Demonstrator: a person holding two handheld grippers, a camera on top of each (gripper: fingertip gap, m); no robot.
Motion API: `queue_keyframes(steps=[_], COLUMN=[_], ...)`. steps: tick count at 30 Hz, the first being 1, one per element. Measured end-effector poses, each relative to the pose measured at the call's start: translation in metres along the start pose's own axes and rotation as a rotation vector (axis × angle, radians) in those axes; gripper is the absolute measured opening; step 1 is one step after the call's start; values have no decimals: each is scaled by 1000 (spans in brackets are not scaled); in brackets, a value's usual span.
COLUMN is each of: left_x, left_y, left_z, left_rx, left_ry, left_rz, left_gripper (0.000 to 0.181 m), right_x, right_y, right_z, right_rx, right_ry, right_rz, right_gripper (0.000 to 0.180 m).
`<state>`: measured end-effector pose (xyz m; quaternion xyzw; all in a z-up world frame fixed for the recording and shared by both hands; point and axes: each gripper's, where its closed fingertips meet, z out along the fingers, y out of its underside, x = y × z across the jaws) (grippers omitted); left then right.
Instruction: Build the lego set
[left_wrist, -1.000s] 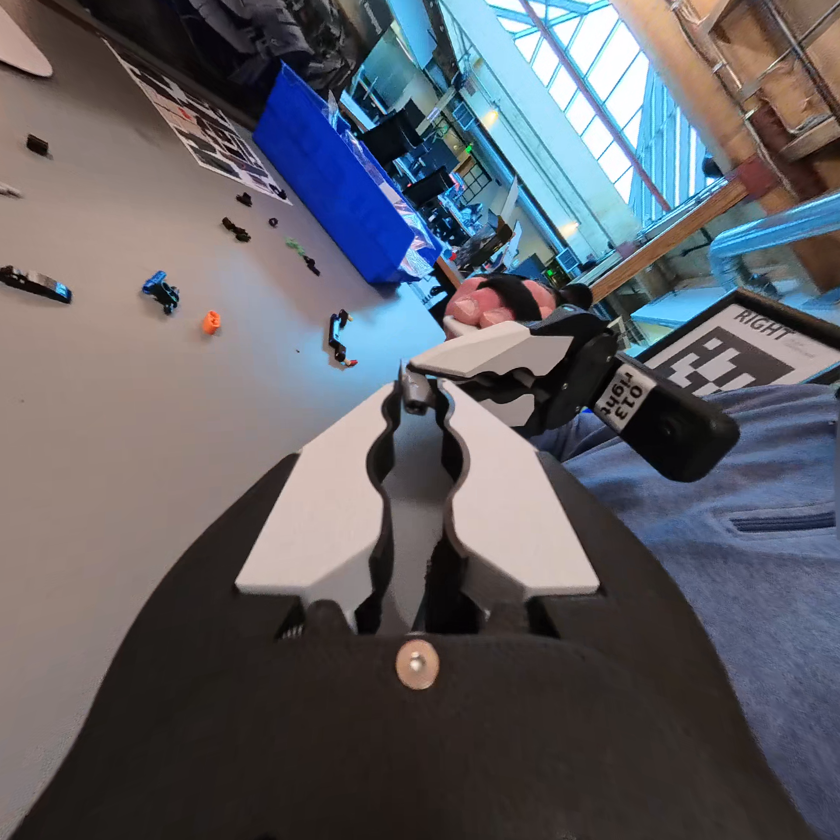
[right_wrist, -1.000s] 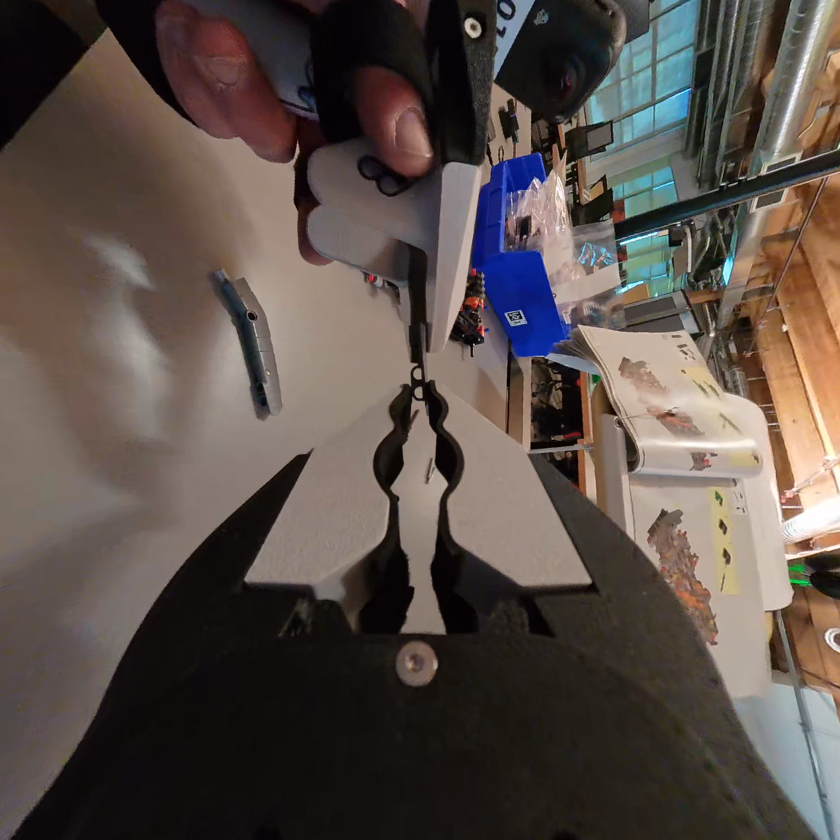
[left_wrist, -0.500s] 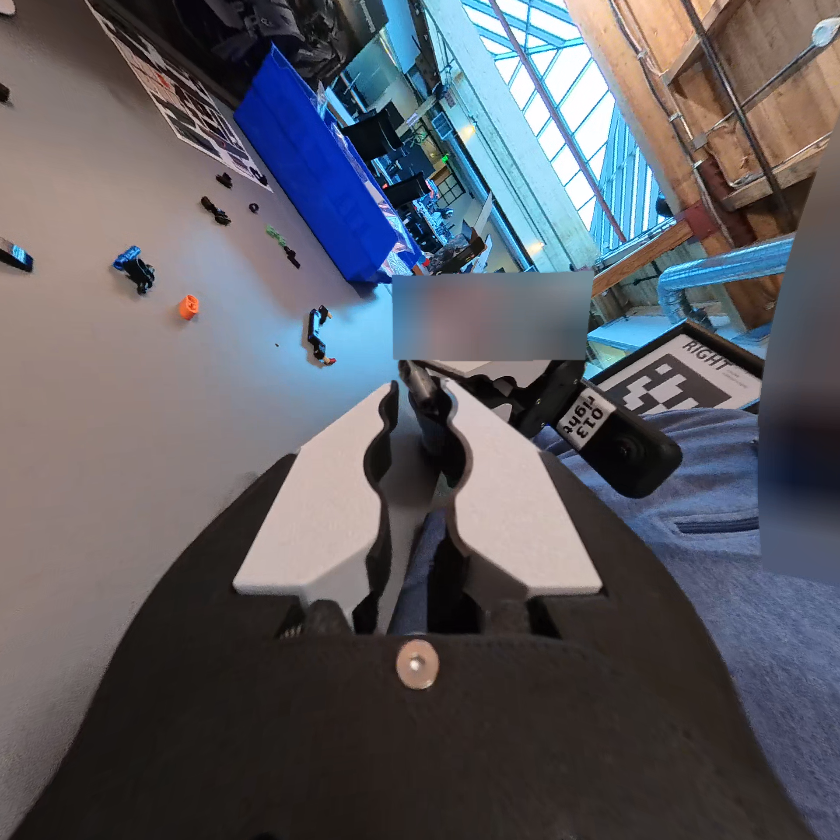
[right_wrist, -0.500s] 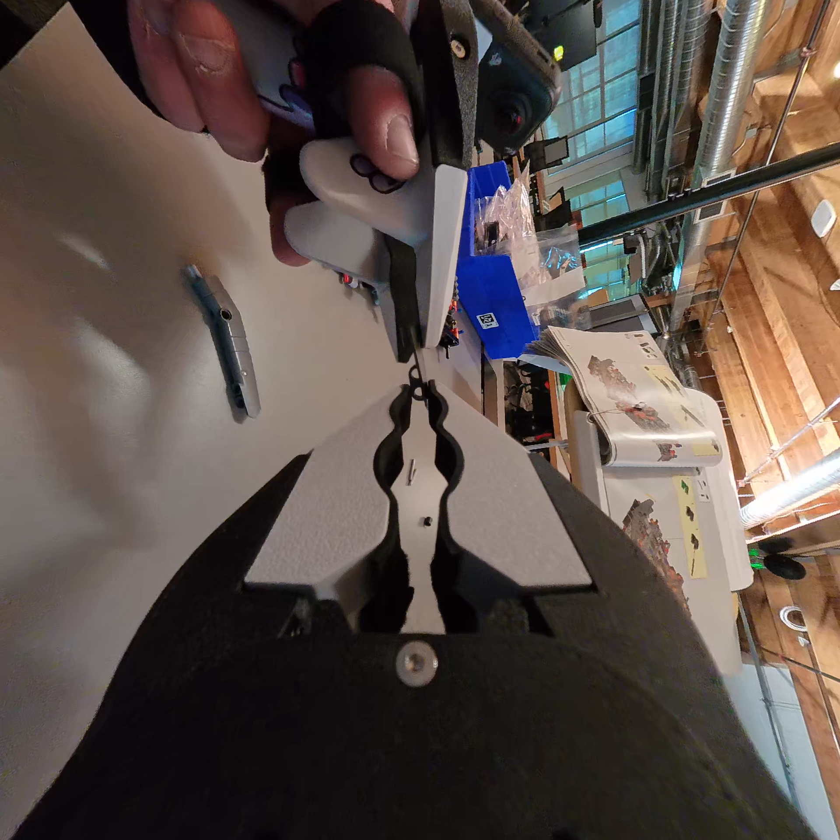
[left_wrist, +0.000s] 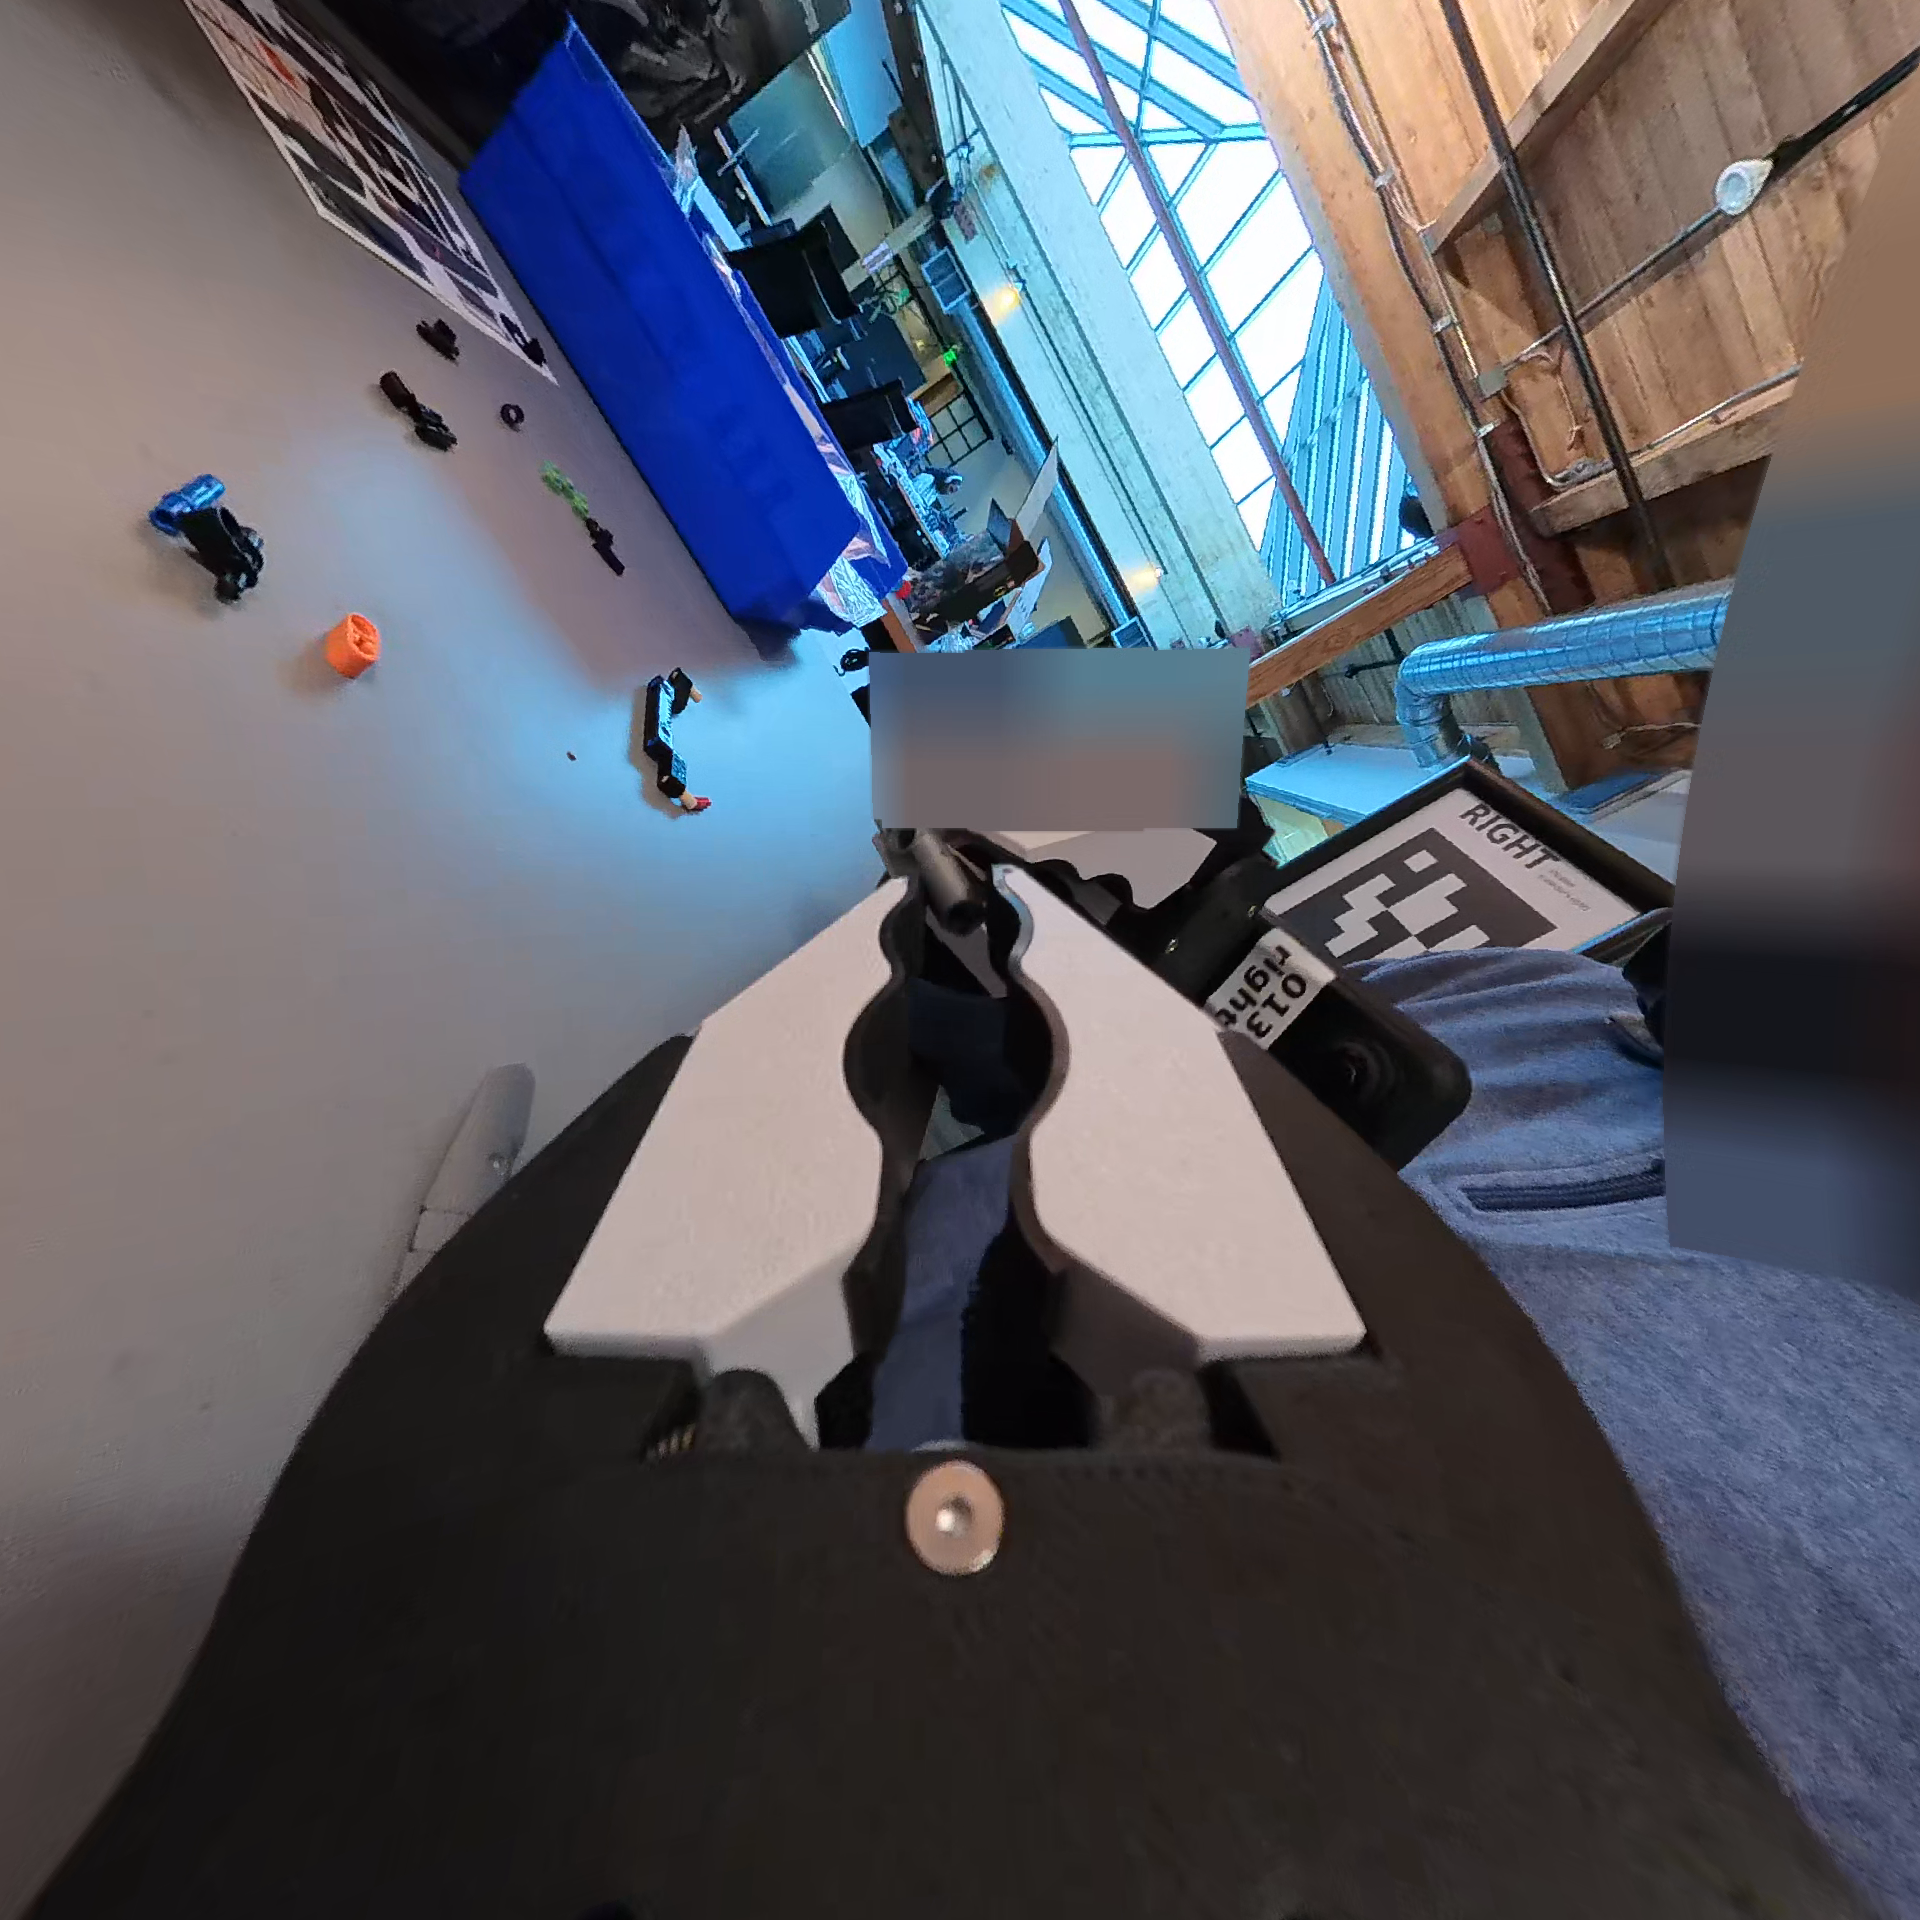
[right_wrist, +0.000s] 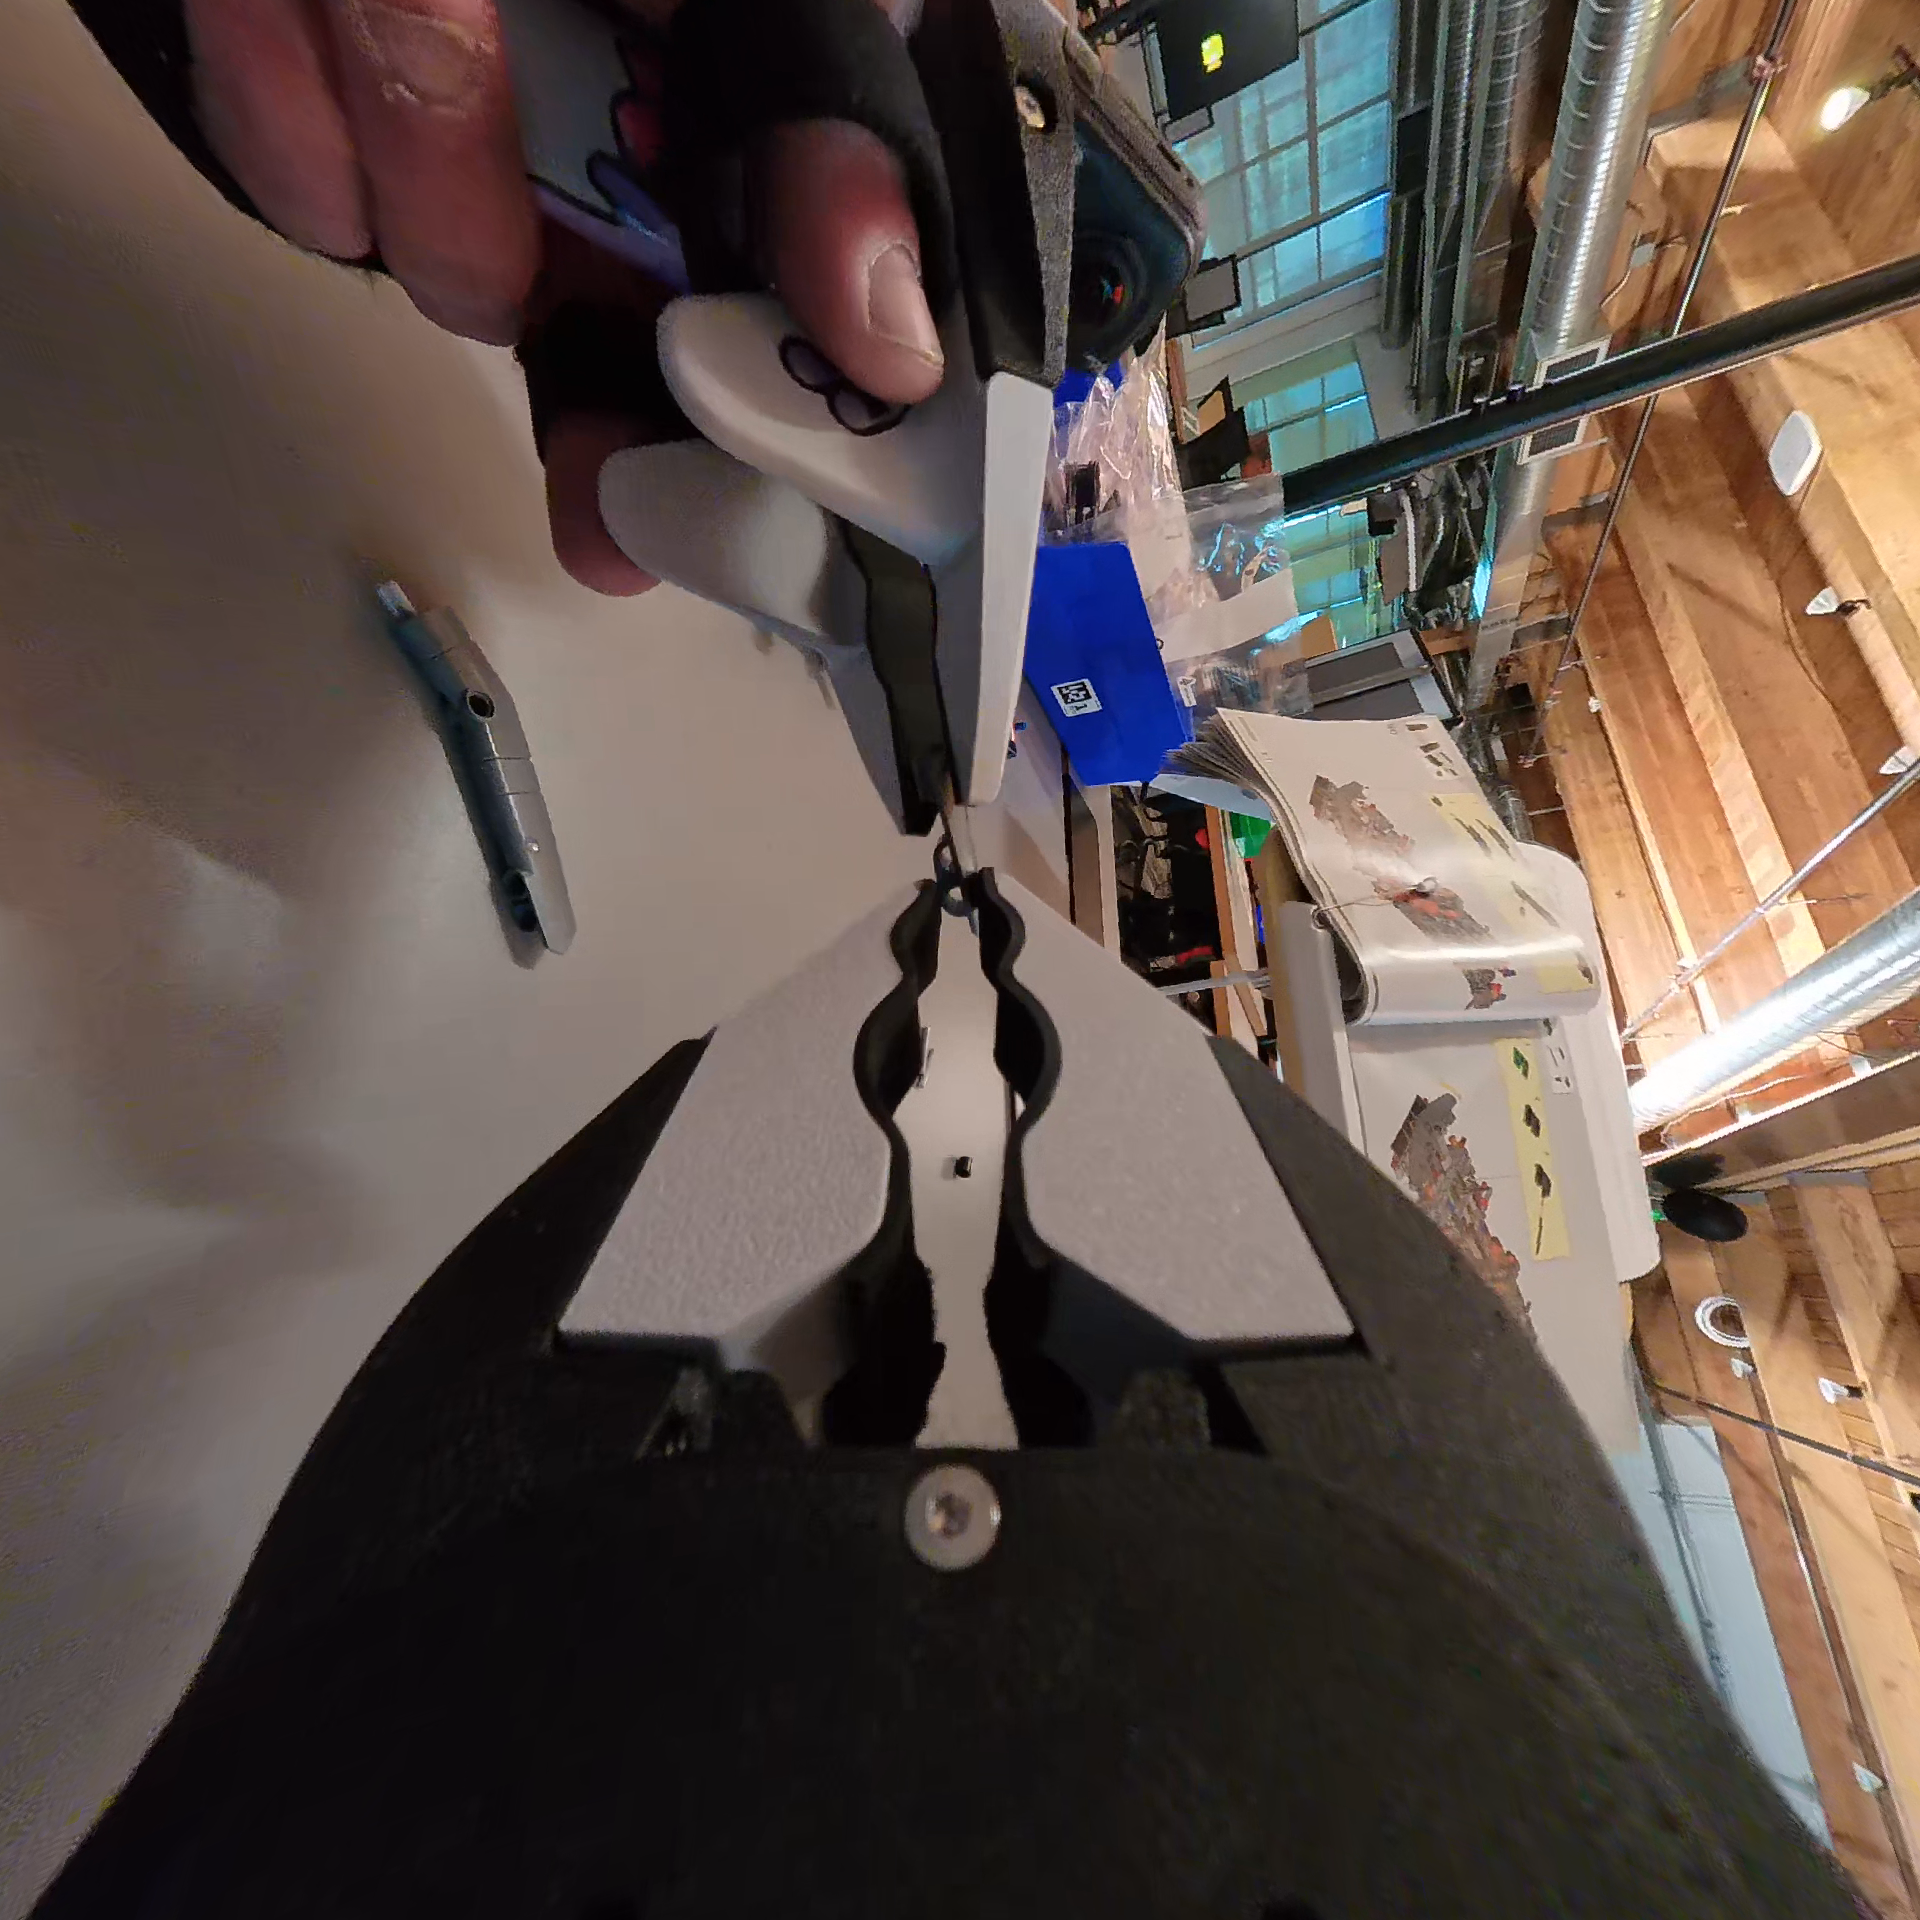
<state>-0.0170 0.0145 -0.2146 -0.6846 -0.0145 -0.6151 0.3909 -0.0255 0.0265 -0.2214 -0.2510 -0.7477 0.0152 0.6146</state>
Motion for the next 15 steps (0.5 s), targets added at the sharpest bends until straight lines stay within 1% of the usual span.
queue_keyframes(steps=[5,6,7,8,11,13,14,15], left_x=[-2,-3,-2,-3,-7,-6,-4,-3], left_y=[-3,-4,-4,-2,2,6,11,13], left_z=[-2,-3,-4,-4,-4,-4,-3,-2], left_rx=[10,12,-1,-23,-96,-157,-205,-239], left_ry=[-16,-21,-24,-39,-107,-137,-140,-150], left_rz=[30,38,52,76,173,260,303,345], left_gripper=[7,6,6,6,6,6,6,6], right_x=[0,-1,-3,-6,-9,-9,-8,-8], right_y=[-1,0,0,0,-5,-6,-3,-2], right_z=[0,1,1,1,-5,-11,-11,-11], right_rx=[10,8,4,6,59,100,95,108], right_ry=[-26,-41,-69,-109,-236,-361,-396,-421], right_rz=[34,42,63,103,252,395,428,432], right_gripper=[5,7,16,24,28,30,31,28])
